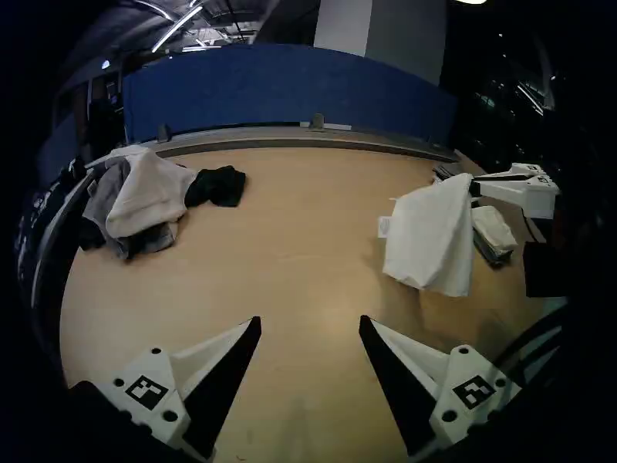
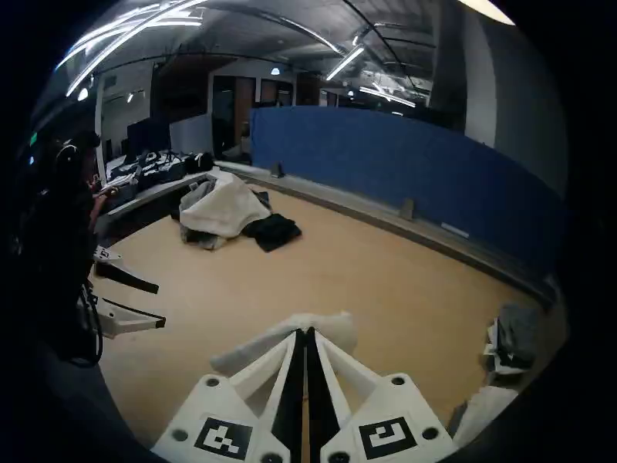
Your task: Fold towel
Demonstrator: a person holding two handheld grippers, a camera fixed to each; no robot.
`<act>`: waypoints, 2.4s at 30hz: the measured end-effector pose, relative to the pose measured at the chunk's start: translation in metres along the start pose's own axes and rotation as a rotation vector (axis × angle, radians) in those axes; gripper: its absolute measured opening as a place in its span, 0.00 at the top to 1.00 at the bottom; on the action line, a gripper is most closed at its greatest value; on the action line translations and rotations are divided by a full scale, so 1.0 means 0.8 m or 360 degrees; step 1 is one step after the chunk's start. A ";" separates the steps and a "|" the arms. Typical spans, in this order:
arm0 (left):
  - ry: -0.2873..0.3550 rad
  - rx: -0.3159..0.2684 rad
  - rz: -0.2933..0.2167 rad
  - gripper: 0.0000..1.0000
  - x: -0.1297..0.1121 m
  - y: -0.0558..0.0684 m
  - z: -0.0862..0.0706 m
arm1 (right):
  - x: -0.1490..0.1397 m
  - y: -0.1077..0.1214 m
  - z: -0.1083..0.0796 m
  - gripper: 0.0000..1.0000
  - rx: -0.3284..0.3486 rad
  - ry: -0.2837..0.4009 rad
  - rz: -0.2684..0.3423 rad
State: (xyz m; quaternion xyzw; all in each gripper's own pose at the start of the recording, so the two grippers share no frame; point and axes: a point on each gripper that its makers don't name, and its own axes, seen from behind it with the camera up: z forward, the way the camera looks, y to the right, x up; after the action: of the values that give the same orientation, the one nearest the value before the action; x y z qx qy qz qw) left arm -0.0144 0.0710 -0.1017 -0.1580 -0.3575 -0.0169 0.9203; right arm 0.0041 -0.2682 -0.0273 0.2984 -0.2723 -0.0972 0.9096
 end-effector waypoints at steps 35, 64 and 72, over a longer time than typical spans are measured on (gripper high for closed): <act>0.0010 0.0005 0.0035 0.06 0.012 0.045 0.007 | 0.032 0.197 -0.087 0.98 -0.0302 0.0137 0.0098; -0.0009 0.0045 0.0088 0.06 0.021 0.063 0.021 | -0.001 0.343 -0.111 0.99 -0.0458 0.0120 0.0174; -0.0005 0.0041 0.0089 0.06 0.023 0.071 0.021 | 0.005 0.352 -0.109 0.99 -0.0458 0.0144 0.0194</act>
State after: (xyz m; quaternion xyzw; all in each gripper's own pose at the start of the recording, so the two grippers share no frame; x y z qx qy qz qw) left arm -0.0039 0.1315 -0.0937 -0.1559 -0.3547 0.0137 0.9218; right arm 0.0598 -0.0013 0.0836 0.1519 -0.2319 -0.0662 0.9585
